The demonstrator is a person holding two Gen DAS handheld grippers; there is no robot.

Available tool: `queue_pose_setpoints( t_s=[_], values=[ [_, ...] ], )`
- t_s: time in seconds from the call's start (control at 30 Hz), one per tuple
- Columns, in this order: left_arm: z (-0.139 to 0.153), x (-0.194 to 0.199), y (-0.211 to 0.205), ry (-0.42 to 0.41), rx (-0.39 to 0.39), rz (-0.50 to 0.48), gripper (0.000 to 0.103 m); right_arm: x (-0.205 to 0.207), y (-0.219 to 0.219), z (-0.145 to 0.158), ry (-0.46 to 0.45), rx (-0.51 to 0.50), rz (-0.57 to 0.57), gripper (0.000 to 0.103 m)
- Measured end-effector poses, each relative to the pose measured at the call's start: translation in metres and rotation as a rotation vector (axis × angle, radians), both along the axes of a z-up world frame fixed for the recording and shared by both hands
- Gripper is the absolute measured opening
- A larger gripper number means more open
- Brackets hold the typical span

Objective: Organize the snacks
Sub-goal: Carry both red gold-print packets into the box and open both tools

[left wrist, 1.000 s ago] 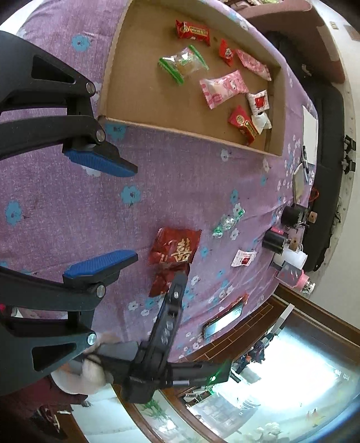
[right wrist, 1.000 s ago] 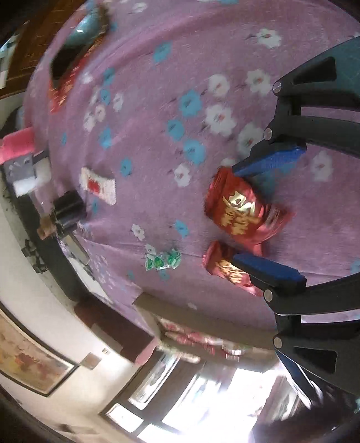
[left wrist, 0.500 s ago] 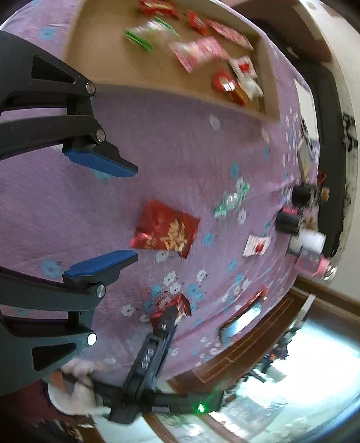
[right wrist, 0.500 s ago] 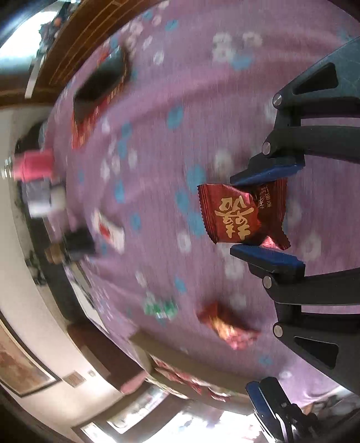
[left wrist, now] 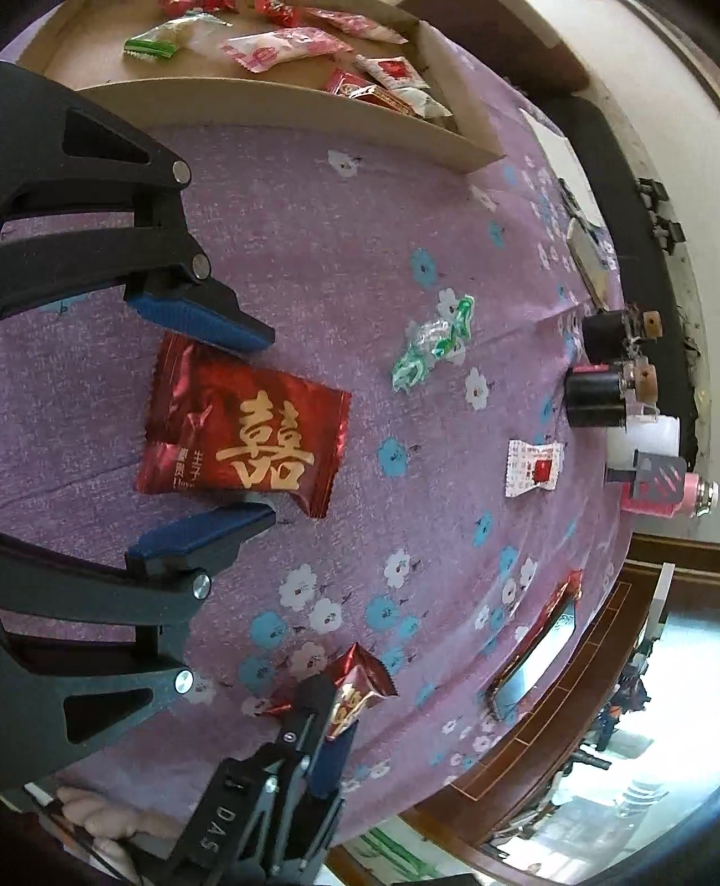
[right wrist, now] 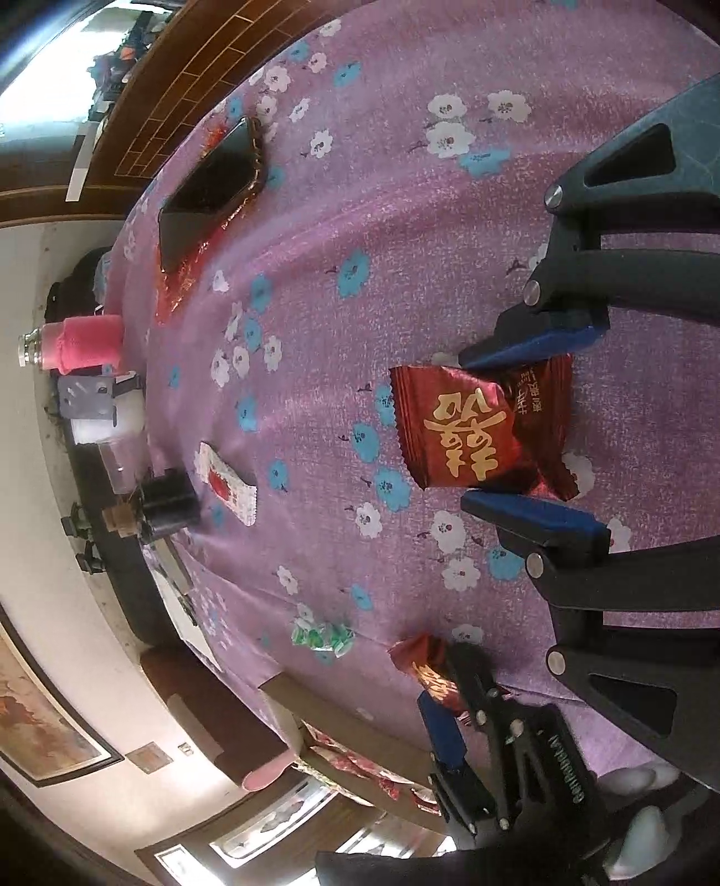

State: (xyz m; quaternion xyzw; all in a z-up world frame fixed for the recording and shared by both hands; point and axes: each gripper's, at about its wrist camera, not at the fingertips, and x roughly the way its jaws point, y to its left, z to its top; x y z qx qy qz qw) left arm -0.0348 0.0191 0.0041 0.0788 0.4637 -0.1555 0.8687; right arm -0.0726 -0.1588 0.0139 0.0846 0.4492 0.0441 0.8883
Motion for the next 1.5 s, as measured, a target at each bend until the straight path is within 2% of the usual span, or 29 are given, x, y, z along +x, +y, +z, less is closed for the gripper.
queue_pose_setpoints(
  t_s=[0.07, 0.1, 0.23, 0.43, 0.53, 0.67, 0.87, 1.0, 1.23, 1.43, 1.5],
  values=[
    [-0.001, -0.002, -0.001, -0.016, 0.005, -0.001, 0.052, 0.000, 0.000, 0.000, -0.001, -0.003, -0.001, 0.047],
    [0.000, -0.003, -0.001, -0.019, 0.001, -0.002, 0.041, 0.000, 0.000, 0.000, -0.001, -0.006, -0.001, 0.047],
    [0.007, -0.010, 0.008, -0.008, -0.051, 0.014, 0.040, -0.001, 0.001, 0.001, -0.004, -0.012, -0.009, 0.045],
    [0.048, -0.035, 0.046, -0.061, -0.186, 0.041, 0.040, -0.014, -0.002, 0.011, -0.046, 0.043, -0.011, 0.043],
    [0.061, -0.045, 0.083, -0.077, -0.253, 0.110, 0.040, -0.017, 0.005, 0.022, -0.061, 0.064, 0.011, 0.043],
    [0.063, -0.052, 0.138, -0.081, -0.296, 0.242, 0.040, -0.014, 0.031, 0.033, -0.069, 0.071, 0.065, 0.043],
    [0.053, -0.055, 0.225, -0.078, -0.295, 0.456, 0.040, 0.000, 0.097, 0.049, -0.071, 0.085, 0.198, 0.043],
    [0.041, -0.053, 0.259, -0.057, -0.290, 0.529, 0.040, 0.010, 0.148, 0.059, -0.079, 0.084, 0.295, 0.043],
    [0.020, -0.043, 0.265, -0.002, -0.260, 0.522, 0.040, 0.022, 0.234, 0.061, -0.069, 0.044, 0.451, 0.043],
    [0.013, -0.030, 0.259, 0.024, -0.140, 0.514, 0.043, 0.026, 0.289, 0.052, -0.045, -0.012, 0.559, 0.042],
    [0.014, -0.030, 0.260, 0.025, -0.163, 0.509, 0.047, 0.027, 0.302, 0.048, -0.032, -0.034, 0.576, 0.042]
  ],
)
